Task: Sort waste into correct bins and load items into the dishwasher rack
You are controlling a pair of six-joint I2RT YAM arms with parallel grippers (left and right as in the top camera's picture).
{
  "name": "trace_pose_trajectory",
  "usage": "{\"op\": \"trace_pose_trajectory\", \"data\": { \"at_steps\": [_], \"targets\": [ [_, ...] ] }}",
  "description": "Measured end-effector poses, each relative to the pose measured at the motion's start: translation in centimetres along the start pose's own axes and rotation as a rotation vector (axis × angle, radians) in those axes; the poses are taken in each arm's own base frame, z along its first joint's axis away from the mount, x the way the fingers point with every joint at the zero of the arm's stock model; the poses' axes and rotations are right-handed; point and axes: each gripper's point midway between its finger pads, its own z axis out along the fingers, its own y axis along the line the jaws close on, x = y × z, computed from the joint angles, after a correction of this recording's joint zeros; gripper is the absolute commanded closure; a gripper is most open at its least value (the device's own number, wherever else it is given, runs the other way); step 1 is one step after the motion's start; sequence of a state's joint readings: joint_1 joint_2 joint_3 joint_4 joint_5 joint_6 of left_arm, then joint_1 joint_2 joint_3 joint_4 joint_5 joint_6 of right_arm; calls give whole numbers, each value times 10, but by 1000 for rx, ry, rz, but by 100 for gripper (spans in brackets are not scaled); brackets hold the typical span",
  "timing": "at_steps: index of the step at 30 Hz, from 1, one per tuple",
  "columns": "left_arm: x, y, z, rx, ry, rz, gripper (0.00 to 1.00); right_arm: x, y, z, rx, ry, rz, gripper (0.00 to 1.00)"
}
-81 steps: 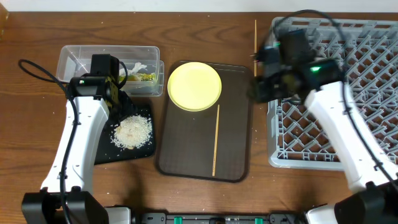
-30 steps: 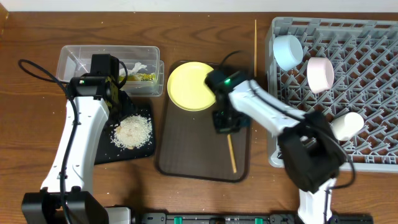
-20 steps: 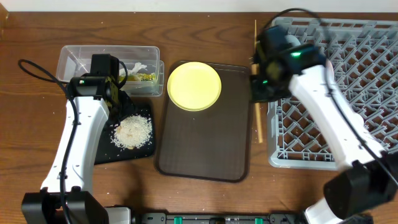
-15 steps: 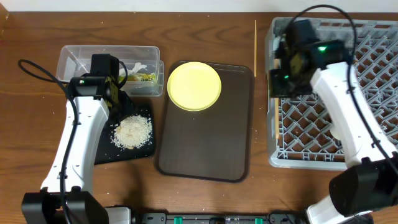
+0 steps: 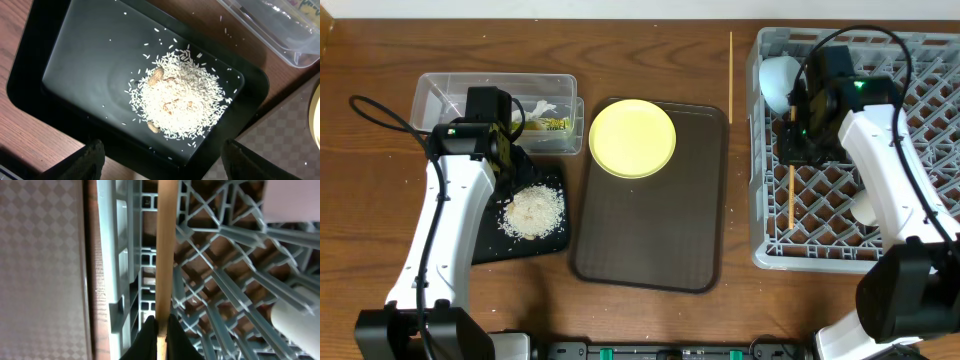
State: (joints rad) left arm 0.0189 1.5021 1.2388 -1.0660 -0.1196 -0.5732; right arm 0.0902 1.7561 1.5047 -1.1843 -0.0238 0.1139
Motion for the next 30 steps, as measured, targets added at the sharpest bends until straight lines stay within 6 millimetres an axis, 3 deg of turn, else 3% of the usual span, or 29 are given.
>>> {"op": "trace_pose_trajectory", "data": {
  "at_steps": [3, 4, 12, 15, 17, 21, 26, 30],
  "targets": [
    [0, 0, 0, 0, 0, 0, 23, 0, 1, 6, -7, 0, -8, 66],
    [0, 0, 0, 0, 0, 0, 23, -2, 1, 6, -8, -6, -14, 63],
    [0, 0, 0, 0, 0, 0, 23, -23, 5, -2, -20, -88, -23, 58],
    [0, 0, 0, 0, 0, 0, 23, -59, 11, -32, -35, -227, -29, 51],
    [0, 0, 0, 0, 0, 0, 23, -97, 20, -66, -54, -392, -44, 46],
    [-1, -1, 0, 3, -4, -1, 23, -148, 45, -123, -96, -662, -92, 47],
    [-1, -1, 0, 4, -6, -1, 23, -161, 80, -140, -125, -760, -154, 47],
    [-3, -2, 0, 10, -13, -3, 23, -160, 93, -141, -116, -766, -177, 47]
  ]
}}
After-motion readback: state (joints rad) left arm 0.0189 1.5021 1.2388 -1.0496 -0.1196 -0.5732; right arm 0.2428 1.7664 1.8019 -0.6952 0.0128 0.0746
